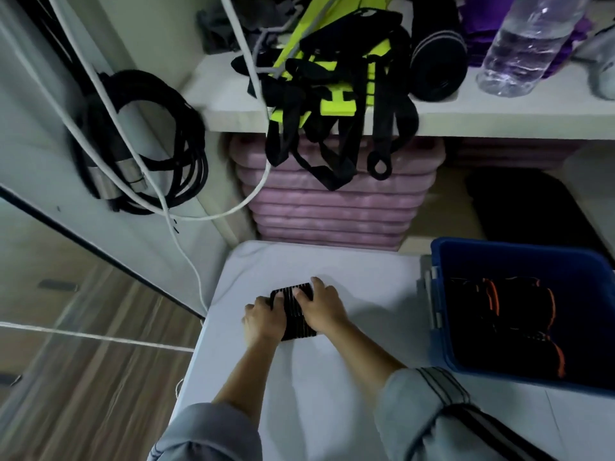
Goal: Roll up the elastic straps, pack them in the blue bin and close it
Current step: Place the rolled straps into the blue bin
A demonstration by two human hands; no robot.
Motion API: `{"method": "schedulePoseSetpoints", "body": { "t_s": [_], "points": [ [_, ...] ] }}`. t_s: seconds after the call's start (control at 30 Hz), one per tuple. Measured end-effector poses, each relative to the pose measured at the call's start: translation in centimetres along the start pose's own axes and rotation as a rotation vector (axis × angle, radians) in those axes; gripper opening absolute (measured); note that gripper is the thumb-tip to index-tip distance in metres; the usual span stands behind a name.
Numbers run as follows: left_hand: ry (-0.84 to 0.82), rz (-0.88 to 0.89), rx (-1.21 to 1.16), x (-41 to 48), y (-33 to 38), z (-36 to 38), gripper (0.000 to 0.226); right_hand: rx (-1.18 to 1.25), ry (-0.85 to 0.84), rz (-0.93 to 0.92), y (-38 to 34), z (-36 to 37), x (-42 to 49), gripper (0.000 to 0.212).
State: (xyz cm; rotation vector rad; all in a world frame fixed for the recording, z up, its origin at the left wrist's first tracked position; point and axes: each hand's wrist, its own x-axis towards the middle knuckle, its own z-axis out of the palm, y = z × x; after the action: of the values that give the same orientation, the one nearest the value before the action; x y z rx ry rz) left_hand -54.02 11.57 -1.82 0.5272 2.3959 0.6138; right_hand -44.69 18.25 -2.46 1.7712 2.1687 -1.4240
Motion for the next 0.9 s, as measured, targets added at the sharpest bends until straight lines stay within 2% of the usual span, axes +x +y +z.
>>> {"method": "schedulePoseSetpoints", "body": {
  "t_s": [0.23,0.37,0.5,0.67,0.9],
  "points": [
    [-0.049,0.05,-0.135,-1.1,-0.7,-0.1,0.021,0.137,0.062,0.033,0.2,1.0,-0.2,0.051],
    [-0.052,0.133,-0.147,-1.5,-1.3,-0.5,0.021,0.164,0.075,-0.012,0.7,0.8,-1.3,0.053],
    [-0.038,0.234,-0.106,-1.8,-1.8,-0.4,0.019,0.145,0.032,-0.094,1.2,0.9,-1.9,0.071],
    [-0.016,0.294,-0.124,-2.1,-2.3,-0.4,0.022,0.191,0.033,-0.095,1.9,1.8,-1.6,0.067],
    [-0.005,0.256,-0.193,-2.1,-2.4,-0.4,0.023,0.2,0.081,-0.081,0.8,1.9,-1.9,0.063]
  ]
}}
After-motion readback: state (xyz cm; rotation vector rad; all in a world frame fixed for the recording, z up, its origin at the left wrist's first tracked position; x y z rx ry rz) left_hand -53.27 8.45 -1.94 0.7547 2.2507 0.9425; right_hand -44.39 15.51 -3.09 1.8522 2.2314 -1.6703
